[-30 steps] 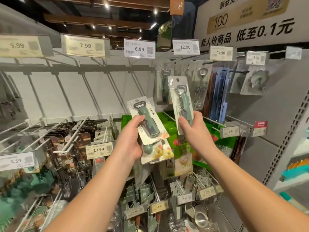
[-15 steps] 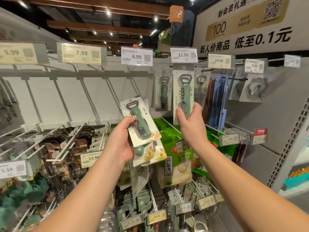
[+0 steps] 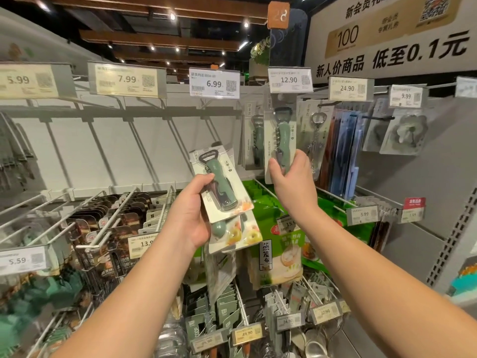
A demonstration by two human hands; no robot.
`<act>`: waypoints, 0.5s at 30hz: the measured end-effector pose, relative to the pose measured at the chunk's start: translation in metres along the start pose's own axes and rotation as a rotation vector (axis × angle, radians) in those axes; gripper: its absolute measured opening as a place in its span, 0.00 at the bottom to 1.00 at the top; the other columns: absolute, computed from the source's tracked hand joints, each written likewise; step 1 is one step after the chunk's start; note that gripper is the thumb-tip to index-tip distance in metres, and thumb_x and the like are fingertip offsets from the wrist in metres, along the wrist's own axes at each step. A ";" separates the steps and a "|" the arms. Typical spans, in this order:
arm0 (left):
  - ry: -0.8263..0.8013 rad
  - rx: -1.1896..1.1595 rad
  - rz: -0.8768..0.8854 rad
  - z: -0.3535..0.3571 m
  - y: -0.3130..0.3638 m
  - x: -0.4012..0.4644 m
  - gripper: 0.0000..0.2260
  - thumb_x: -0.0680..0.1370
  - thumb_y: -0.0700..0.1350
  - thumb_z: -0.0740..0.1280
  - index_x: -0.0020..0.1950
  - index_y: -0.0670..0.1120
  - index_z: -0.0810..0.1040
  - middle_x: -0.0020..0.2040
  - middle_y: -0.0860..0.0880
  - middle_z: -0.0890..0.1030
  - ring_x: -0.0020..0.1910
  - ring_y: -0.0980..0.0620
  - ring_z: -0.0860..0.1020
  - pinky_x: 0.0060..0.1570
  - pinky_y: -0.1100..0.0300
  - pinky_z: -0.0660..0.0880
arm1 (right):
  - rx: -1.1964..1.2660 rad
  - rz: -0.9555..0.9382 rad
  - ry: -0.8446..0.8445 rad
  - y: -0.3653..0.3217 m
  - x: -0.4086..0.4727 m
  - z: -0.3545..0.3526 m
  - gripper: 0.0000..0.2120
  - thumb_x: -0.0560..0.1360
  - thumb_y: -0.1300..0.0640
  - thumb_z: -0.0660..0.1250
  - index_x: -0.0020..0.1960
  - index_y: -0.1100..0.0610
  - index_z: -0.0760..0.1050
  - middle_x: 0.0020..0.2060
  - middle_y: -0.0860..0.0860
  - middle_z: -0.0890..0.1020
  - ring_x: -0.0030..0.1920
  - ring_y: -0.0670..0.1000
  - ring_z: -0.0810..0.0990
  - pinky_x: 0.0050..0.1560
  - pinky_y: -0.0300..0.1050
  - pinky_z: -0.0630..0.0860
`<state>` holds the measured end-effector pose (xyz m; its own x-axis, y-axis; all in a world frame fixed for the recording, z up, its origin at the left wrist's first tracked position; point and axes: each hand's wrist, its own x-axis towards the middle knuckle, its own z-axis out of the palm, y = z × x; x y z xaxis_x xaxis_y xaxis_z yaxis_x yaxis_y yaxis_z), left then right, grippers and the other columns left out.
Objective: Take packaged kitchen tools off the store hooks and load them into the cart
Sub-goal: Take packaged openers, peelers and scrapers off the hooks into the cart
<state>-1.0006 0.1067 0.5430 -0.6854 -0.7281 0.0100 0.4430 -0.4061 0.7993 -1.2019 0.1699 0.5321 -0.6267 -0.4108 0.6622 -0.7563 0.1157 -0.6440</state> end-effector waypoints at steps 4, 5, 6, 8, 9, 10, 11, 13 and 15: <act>0.024 0.005 0.011 -0.003 0.001 0.003 0.14 0.79 0.46 0.66 0.63 0.45 0.79 0.48 0.43 0.85 0.44 0.42 0.83 0.54 0.41 0.78 | -0.050 0.033 -0.022 0.010 0.002 0.009 0.27 0.78 0.37 0.58 0.67 0.57 0.68 0.58 0.52 0.73 0.61 0.53 0.71 0.59 0.54 0.74; 0.028 0.005 0.013 -0.003 0.001 0.004 0.13 0.79 0.46 0.66 0.62 0.45 0.79 0.48 0.43 0.85 0.45 0.42 0.83 0.55 0.41 0.77 | -0.085 0.040 -0.032 0.011 0.005 0.011 0.30 0.78 0.36 0.57 0.68 0.58 0.67 0.60 0.53 0.73 0.62 0.54 0.71 0.60 0.54 0.74; 0.030 0.002 0.014 -0.004 0.001 0.004 0.12 0.79 0.46 0.66 0.61 0.45 0.79 0.47 0.43 0.85 0.45 0.42 0.83 0.56 0.41 0.77 | -0.124 0.046 -0.041 0.011 0.008 0.012 0.31 0.78 0.35 0.57 0.69 0.58 0.67 0.60 0.54 0.72 0.63 0.55 0.70 0.60 0.55 0.73; 0.027 -0.006 0.013 -0.004 0.002 0.005 0.09 0.80 0.46 0.66 0.57 0.45 0.80 0.45 0.44 0.85 0.43 0.43 0.83 0.55 0.42 0.77 | -0.176 0.049 -0.059 0.009 0.015 0.015 0.29 0.78 0.36 0.57 0.65 0.59 0.70 0.58 0.55 0.72 0.61 0.56 0.69 0.58 0.54 0.71; 0.026 -0.008 0.014 -0.003 0.002 0.005 0.08 0.80 0.46 0.66 0.55 0.45 0.80 0.44 0.44 0.85 0.42 0.43 0.83 0.54 0.44 0.78 | -0.188 0.050 -0.067 0.008 0.019 0.017 0.27 0.78 0.36 0.58 0.62 0.59 0.72 0.56 0.56 0.72 0.59 0.57 0.70 0.57 0.54 0.71; 0.025 -0.009 0.015 -0.003 0.002 0.005 0.07 0.80 0.46 0.65 0.54 0.45 0.80 0.43 0.44 0.85 0.41 0.44 0.83 0.53 0.44 0.78 | -0.199 0.053 -0.075 0.006 0.023 0.019 0.26 0.78 0.37 0.58 0.60 0.59 0.73 0.55 0.56 0.72 0.58 0.58 0.71 0.56 0.53 0.71; 0.026 -0.010 0.016 -0.003 0.003 0.005 0.07 0.80 0.46 0.66 0.53 0.45 0.80 0.43 0.44 0.85 0.40 0.44 0.83 0.52 0.45 0.79 | -0.213 0.060 -0.084 0.005 0.027 0.022 0.26 0.78 0.37 0.59 0.59 0.59 0.73 0.55 0.56 0.72 0.57 0.59 0.72 0.54 0.52 0.71; 0.030 -0.009 0.020 -0.004 0.003 0.006 0.07 0.79 0.46 0.66 0.54 0.45 0.80 0.43 0.44 0.85 0.41 0.44 0.84 0.50 0.45 0.80 | -0.246 0.081 -0.106 0.003 0.034 0.027 0.27 0.77 0.37 0.60 0.61 0.60 0.73 0.57 0.57 0.72 0.57 0.58 0.73 0.50 0.50 0.70; 0.036 -0.006 0.027 -0.005 0.004 0.006 0.07 0.79 0.45 0.66 0.55 0.45 0.80 0.43 0.44 0.85 0.41 0.44 0.84 0.50 0.45 0.80 | -0.231 0.096 -0.104 0.003 0.042 0.032 0.26 0.76 0.39 0.62 0.62 0.59 0.72 0.56 0.56 0.73 0.56 0.58 0.74 0.48 0.49 0.70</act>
<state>-1.0000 0.0980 0.5433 -0.6520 -0.7582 0.0093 0.4644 -0.3897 0.7953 -1.2244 0.1243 0.5460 -0.6837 -0.4772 0.5520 -0.7249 0.3571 -0.5891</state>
